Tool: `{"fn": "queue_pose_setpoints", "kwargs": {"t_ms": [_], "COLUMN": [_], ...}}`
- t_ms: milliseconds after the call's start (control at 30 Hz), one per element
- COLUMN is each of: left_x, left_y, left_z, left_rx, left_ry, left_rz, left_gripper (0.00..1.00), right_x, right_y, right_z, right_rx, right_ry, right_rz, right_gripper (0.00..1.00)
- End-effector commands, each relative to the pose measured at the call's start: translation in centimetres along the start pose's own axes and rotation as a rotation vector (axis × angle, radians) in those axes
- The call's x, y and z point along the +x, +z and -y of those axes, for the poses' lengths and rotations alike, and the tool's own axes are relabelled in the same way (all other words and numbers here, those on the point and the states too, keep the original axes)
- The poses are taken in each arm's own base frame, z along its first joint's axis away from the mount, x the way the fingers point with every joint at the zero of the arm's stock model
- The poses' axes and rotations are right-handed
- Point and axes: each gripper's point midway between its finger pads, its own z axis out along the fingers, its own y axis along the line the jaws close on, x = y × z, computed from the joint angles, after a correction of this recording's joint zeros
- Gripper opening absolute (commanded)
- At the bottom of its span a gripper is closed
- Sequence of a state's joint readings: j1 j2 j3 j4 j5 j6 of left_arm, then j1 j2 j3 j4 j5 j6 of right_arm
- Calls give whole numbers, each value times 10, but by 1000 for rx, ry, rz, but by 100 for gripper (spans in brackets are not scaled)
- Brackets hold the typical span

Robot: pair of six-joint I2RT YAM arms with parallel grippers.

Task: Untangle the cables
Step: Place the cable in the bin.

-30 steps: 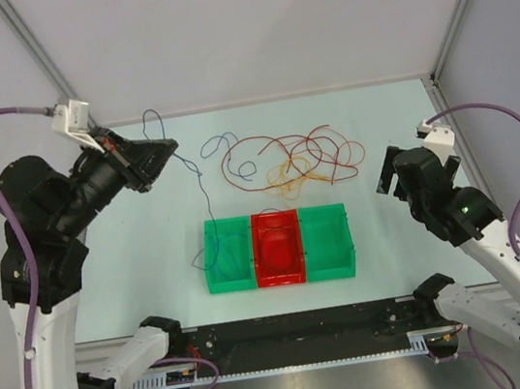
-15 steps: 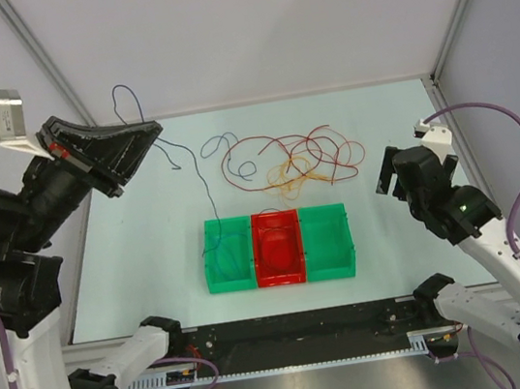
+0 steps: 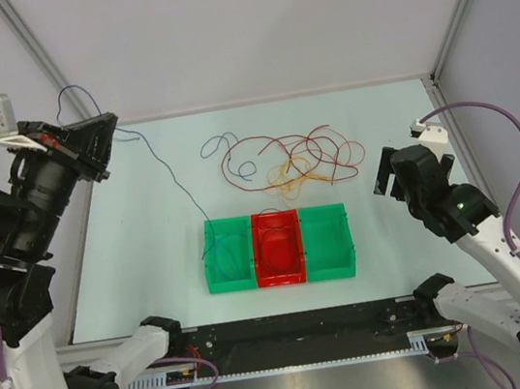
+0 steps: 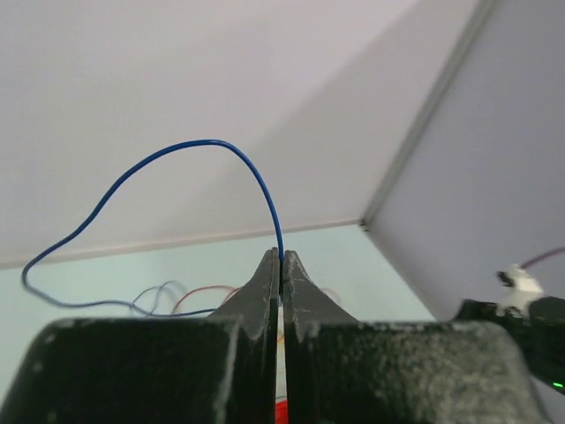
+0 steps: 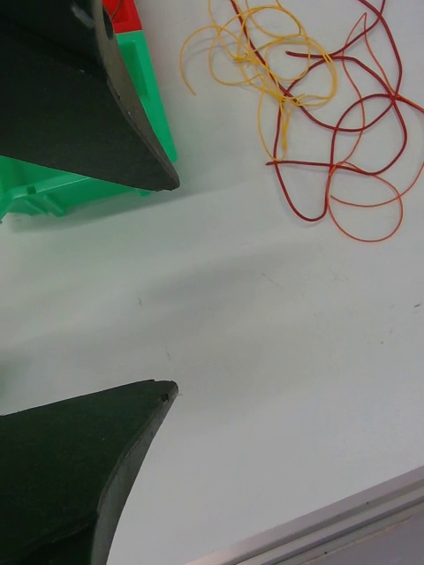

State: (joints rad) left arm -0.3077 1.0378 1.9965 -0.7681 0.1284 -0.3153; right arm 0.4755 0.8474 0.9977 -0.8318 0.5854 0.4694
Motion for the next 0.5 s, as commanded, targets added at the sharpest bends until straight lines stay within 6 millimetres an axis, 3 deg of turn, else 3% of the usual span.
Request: {"fn": "queue_pose_setpoints", "kwargs": {"t_ms": [0, 133, 267, 367, 467], "left_x": [35, 48, 63, 68, 58], "left_y": [6, 6, 12, 17, 22], "left_z": [-58, -93, -107, -102, -77], "left_rx": [-258, -431, -488, -456, -329], "left_ry": [87, 118, 123, 105, 80], "left_rz": [-80, -101, -144, -150, -130], "left_gripper": [0, 0, 0, 0, 0], "right_x": [-17, -16, -16, -16, -16], "right_y": [-4, -2, -4, -4, -3], "right_z": [-6, -8, -9, -9, -10], "right_rx": [-27, -32, -41, -42, -43], "right_ry": [27, 21, 22, 22, 21], "right_rz": [45, 38, 38, 37, 35], "right_gripper": [92, 92, 92, 92, 92]}}
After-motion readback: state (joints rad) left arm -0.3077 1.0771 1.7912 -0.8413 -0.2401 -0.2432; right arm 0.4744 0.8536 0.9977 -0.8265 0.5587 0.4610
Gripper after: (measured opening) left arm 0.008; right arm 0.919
